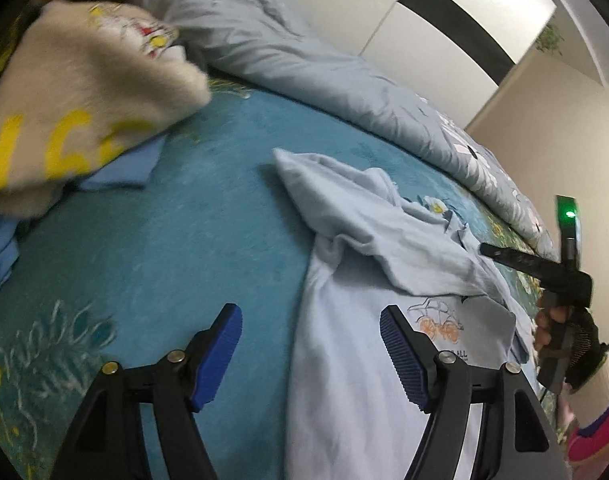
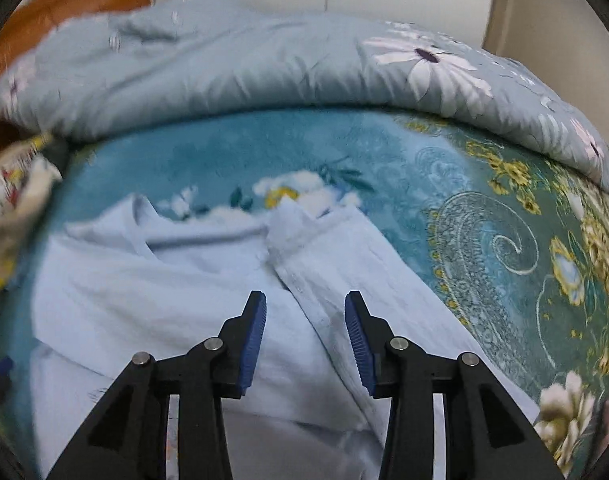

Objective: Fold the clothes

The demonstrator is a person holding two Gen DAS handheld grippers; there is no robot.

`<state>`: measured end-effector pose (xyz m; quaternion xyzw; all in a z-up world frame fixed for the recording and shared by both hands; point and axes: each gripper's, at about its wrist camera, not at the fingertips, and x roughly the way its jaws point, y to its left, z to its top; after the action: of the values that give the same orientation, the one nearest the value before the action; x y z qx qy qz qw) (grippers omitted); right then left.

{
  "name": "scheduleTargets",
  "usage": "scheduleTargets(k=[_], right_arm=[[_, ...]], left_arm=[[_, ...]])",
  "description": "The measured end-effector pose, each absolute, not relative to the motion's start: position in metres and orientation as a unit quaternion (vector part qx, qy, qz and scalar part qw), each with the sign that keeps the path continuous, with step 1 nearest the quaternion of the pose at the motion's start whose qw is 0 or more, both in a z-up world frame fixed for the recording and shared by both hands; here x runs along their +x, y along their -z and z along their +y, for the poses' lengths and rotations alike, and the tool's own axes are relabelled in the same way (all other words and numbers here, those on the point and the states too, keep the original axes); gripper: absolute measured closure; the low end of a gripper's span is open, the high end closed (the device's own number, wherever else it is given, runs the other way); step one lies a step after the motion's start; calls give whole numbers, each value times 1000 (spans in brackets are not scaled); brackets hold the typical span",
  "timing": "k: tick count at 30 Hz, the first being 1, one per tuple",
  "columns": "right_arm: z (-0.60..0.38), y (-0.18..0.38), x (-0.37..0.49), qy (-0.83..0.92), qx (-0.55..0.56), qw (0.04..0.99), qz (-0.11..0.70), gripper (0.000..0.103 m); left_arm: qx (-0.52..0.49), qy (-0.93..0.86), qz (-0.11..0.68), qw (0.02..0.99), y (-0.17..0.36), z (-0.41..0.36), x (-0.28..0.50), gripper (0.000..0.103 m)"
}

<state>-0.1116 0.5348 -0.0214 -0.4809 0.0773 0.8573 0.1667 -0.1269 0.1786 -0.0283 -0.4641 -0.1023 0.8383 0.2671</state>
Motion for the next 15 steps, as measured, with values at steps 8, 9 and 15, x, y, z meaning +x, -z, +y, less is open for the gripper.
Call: scheduleTargets(k=[8,9,15], right_arm=[[525,42,-146,-849,-499,172,36,61],[526,45,-150,-848,-500,172,38,61],[538,45,-150,-849,-492,180,69,78]], left_arm=[[-385,-880,-48,275,9,200,-140,27],[-375,-881,-56,281,10,199,-139,27],[-349,-886,-77,296,11,189,-137,27]])
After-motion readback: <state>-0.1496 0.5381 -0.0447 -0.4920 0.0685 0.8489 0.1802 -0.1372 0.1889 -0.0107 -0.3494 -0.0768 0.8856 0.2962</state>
